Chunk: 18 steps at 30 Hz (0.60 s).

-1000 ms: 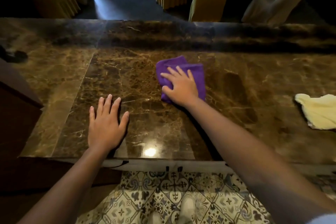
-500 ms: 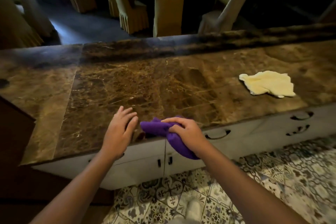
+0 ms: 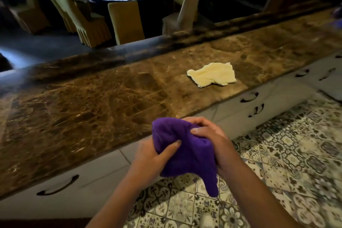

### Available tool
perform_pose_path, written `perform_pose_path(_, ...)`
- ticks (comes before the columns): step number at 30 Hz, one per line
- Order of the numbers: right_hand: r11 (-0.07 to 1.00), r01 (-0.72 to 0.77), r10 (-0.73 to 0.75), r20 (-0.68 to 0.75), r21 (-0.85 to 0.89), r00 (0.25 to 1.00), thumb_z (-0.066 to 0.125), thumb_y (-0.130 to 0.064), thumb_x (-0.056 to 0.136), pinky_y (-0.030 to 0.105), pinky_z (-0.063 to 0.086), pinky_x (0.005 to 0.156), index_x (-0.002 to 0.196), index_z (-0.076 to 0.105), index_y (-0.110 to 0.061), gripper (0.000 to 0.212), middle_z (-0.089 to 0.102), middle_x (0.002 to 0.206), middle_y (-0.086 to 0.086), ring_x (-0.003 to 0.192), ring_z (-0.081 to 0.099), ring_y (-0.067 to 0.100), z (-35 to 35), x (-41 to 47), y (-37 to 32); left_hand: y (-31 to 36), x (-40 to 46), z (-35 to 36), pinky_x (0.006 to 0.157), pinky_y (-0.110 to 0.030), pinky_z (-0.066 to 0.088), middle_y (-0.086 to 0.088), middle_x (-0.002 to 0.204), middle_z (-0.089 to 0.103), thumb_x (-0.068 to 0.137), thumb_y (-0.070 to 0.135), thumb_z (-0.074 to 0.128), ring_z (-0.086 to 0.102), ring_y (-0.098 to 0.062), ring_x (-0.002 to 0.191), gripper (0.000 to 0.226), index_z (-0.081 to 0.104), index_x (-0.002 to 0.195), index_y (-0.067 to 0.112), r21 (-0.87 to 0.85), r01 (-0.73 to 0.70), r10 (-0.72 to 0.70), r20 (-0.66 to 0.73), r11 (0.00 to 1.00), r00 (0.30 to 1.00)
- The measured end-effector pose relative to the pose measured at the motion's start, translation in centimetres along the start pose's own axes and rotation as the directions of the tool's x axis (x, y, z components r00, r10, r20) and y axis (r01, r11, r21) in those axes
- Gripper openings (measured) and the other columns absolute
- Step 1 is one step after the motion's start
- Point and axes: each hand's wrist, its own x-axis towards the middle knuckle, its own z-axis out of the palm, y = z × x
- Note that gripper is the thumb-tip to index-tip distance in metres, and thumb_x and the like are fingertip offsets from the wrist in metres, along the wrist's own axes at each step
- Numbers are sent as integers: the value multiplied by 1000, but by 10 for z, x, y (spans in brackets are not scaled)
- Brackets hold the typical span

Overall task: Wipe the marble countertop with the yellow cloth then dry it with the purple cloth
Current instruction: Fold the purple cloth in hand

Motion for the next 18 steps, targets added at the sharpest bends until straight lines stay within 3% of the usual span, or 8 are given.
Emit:
perform_pose_path(3, 998, 8, -4, -63, 61, 998, 66, -25, 84, 32, 60, 78, 100, 78, -9, 25, 76, 100, 15, 90, 71, 25, -54, -15, -24, 23, 17, 51, 64, -18, 51, 14, 76, 76, 87, 27, 76, 66, 4, 69, 9, 71, 81, 23, -120, 21, -19, 21, 993, 1000)
perform_pose_path(6, 985, -69, 88, -116, 159, 989, 62, -57, 79, 33, 63, 75, 92, 84, -16, 48, 79, 100, 12, 92, 77, 24, -113, -36, -35, 47, 37, 97, 65, -16, 52, 12, 77, 76, 92, 10, 70, 68, 1, 72, 9, 70, 86, 16, -230, 64, -53, 56, 971, 997)
perform_pose_path(9, 992, -68, 82, -123, 108, 989, 76, -77, 63, 38, 60, 91, 120, 76, -25, 77, 71, 130, 10, 121, 68, 27, -170, -53, -41, 63, 57, 142, 68, -18, 52, 12, 78, 76, 90, 20, 73, 69, 1, 75, 9, 71, 81, 23, -248, 67, -50, 72, 966, 996)
perform_pose_path(12, 997, -75, 72, -164, -17, 984, 75, -81, 61, 43, 51, 106, 137, 58, -28, 94, 67, 139, 1, 132, 60, 23, -213, -66, -50, 75, 74, 185, 68, -24, 54, 8, 77, 74, 83, 32, 69, 68, -5, 74, 13, 71, 76, 21, -257, 87, -63, 99, 963, 993)
perform_pose_path(14, 994, -78, 61, -199, -78, 978, 81, -83, 46, 41, 49, 108, 125, 63, -33, 96, 73, 129, -3, 125, 65, 16, -238, -71, -61, 82, 84, 212, 66, -21, 52, 10, 74, 73, 82, 32, 67, 66, -1, 71, 13, 68, 75, 20, -274, 92, -70, 87, 957, 994)
perform_pose_path(18, 988, 30, -58, -186, -153, 981, 79, -85, 41, 19, 56, 82, 96, 80, -46, 68, 79, 108, -14, 103, 74, 5, -271, -74, -84, 89, 101, 254, 68, -22, 54, 9, 80, 77, 85, 41, 74, 70, -3, 75, 15, 73, 75, 29, -274, 163, -135, 121, 948, 984)
